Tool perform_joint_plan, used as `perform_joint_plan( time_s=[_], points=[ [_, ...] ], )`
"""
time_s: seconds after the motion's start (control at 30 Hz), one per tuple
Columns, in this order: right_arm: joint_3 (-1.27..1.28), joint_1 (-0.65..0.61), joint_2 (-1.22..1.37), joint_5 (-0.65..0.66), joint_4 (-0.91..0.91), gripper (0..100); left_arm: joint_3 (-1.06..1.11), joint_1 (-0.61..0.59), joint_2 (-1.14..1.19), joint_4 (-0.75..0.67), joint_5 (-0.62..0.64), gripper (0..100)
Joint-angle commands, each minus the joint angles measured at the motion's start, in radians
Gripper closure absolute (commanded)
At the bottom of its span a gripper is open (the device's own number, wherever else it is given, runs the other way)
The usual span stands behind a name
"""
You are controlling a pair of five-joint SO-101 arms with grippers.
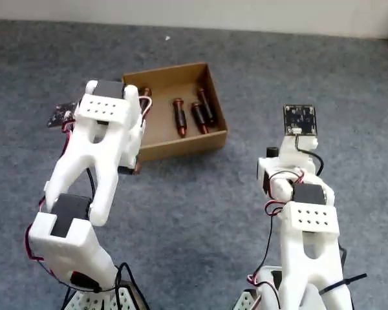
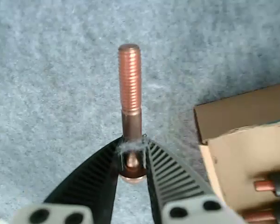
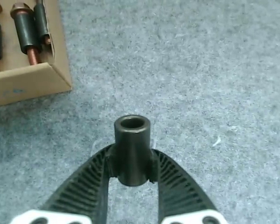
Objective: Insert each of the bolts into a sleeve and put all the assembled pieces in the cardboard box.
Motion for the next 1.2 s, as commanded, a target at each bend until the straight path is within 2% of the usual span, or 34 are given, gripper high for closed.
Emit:
perform_joint_plan(
  time_s=[0.0,0.1,0.17,0.43,0.5,0.67,0.9,1.0,1.17],
  points=[
    [-0.008,0.010,-0.033,-0.003,-0.028,99.4,0.007,-0.010,-0.050,0.000,0.014,89],
    [-0.008,0.010,-0.033,-0.003,-0.028,99.4,0.008,0.012,-0.054,0.003,0.014,77],
    [-0.008,0.010,-0.033,-0.003,-0.028,99.4,0.008,0.027,-0.051,0.008,0.014,73],
    [-0.008,0.010,-0.033,-0.003,-0.028,99.4,-0.002,0.036,-0.058,0.011,-0.020,74],
    [-0.008,0.010,-0.033,-0.003,-0.028,99.4,-0.002,0.035,-0.058,0.025,-0.157,74],
    [-0.008,0.010,-0.031,-0.003,-0.028,99.4,-0.001,0.019,-0.058,0.089,-0.605,74],
    [-0.008,0.010,-0.027,-0.003,-0.028,99.4,-0.044,-0.064,-0.059,0.095,-1.022,74],
    [-0.007,0.010,-0.025,-0.002,-0.051,99.4,-0.079,-0.082,-0.058,0.094,-1.280,80],
    [-0.005,0.010,-0.024,-0.002,-0.054,99.4,-0.166,-0.108,-0.048,0.092,-1.760,97]
  ],
)
